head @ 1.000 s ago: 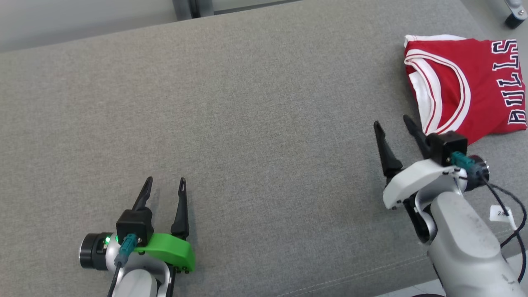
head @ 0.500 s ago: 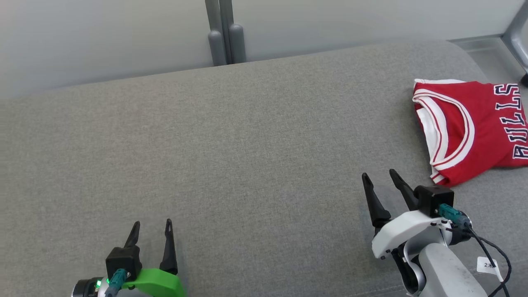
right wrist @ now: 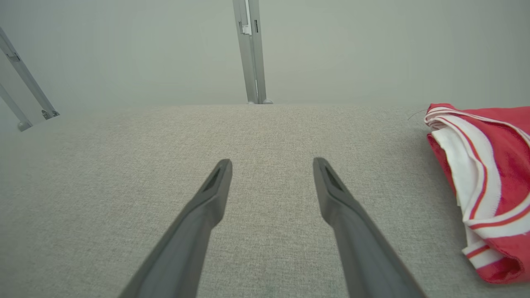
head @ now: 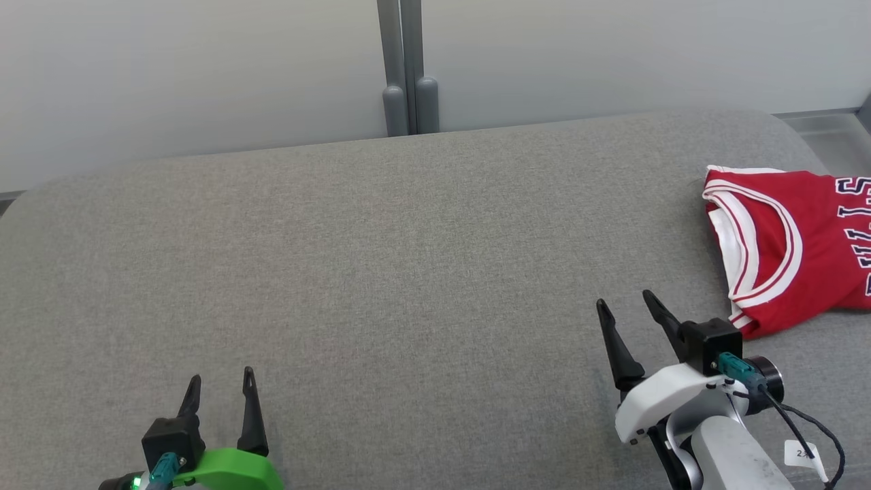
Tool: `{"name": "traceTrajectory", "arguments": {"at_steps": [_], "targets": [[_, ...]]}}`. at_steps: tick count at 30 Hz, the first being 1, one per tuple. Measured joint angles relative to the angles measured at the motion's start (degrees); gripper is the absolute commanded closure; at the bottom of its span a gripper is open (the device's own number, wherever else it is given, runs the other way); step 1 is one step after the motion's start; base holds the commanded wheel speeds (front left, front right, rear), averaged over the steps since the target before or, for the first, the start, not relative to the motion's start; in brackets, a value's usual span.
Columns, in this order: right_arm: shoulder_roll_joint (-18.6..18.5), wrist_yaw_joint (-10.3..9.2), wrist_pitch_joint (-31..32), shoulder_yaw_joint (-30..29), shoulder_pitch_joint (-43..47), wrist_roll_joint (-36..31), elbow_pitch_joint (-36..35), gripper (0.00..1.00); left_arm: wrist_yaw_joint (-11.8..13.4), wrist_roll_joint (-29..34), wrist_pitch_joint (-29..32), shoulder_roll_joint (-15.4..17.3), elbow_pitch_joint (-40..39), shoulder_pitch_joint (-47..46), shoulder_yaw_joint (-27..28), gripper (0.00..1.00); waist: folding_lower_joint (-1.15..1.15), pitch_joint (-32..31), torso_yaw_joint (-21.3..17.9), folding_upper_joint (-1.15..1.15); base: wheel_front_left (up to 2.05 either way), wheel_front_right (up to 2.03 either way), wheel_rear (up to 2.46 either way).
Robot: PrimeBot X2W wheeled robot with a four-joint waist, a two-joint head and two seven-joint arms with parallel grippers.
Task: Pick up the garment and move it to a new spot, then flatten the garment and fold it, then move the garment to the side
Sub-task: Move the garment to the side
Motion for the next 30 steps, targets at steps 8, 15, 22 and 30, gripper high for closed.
{"name": "traceTrajectory", "arguments": {"at_steps": [8,15,22,30], "targets": [[0.5,0.0,0.0,-1.9,1.7,-4.4,-2.0,0.0,-0.6,0.4,0.0,0.0,-0.5,0.6,1.3,0.0,0.0,-0.4,0.0,0.0,0.0,0.0,0.0],[0.7,0.0,0.0,-2.9,2.4,-5.8,-2.4,0.0,-1.3,0.0,0.0,0.0,-0.7,0.8,1.8,0.0,0.0,-0.5,-0.6,0.0,0.0,0.0,0.0],[0.8,0.0,0.0,-3.0,2.7,-5.9,-2.3,0.0,-2.0,-1.0,0.0,0.0,-0.8,0.8,1.5,0.0,0.0,-0.3,-0.9,0.0,0.0,0.0,0.0],[0.8,0.0,0.0,-2.6,2.7,-5.3,-2.0,0.0,-2.0,-1.0,0.0,0.0,-0.6,0.8,1.0,0.0,0.0,-0.1,-0.9,0.0,0.0,0.0,0.0]]}}
